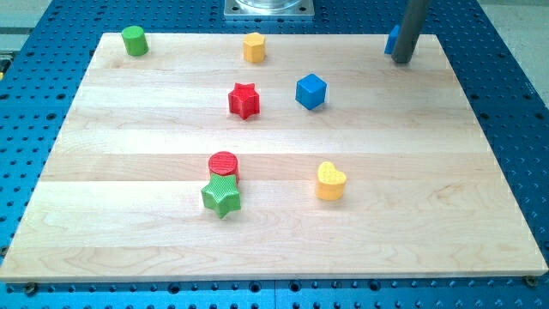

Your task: Move the red star to the center left

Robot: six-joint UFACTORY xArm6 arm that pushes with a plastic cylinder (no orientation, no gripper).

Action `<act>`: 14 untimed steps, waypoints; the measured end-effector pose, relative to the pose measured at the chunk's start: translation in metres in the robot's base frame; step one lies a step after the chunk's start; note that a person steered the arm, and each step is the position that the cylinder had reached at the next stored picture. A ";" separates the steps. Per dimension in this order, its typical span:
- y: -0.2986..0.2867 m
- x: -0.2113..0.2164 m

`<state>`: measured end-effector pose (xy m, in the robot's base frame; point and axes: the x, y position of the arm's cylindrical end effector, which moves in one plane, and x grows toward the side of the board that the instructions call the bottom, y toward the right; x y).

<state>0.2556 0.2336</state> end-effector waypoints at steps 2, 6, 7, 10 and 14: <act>0.055 0.000; 0.008 0.017; -0.027 0.041; -0.083 0.059; -0.240 0.101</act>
<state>0.3564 -0.0065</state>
